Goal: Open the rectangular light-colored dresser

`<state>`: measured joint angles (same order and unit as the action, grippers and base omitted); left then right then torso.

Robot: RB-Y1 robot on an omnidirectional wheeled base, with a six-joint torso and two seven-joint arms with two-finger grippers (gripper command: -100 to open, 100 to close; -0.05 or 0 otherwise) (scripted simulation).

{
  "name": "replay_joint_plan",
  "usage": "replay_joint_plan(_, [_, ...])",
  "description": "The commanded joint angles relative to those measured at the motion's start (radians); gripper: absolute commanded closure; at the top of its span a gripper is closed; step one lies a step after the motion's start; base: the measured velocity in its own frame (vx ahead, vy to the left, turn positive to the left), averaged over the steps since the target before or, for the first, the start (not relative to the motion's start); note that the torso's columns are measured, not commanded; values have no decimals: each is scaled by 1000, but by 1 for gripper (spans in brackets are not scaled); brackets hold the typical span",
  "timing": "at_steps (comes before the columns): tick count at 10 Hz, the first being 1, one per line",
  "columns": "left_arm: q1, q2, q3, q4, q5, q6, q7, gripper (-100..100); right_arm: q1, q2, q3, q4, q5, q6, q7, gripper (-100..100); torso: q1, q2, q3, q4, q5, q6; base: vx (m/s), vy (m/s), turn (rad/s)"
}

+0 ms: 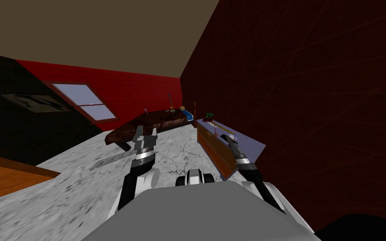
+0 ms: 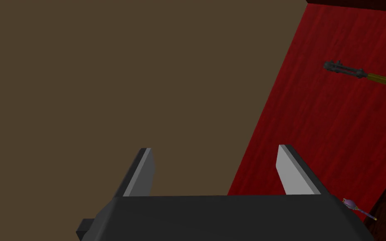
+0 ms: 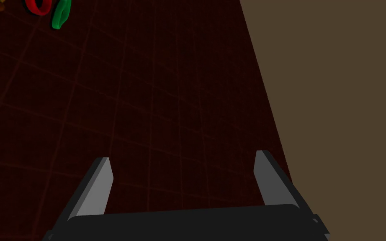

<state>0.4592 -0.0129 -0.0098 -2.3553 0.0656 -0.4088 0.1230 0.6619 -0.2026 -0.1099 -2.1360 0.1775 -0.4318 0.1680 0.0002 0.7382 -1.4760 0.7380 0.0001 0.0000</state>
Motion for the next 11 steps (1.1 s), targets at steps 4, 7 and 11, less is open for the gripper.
replay_joint_plan(4, [0,0,0,0,0,0,0,0,40,-35,-68,109,122,73,137,-100,0,0,0,0,0,0,-12,14,317])
replay_joint_plan(7, [0,0,0,0,0,0,0,0,66,-55,-107,178,194,113,215,-100,-1,0,0,0,0,1,-8,15,288])
replay_joint_plan(11, [0,0,0,0,0,0,0,0,91,-76,-147,253,267,155,295,-100,0,0,0,0,0,1,-8,14,287])
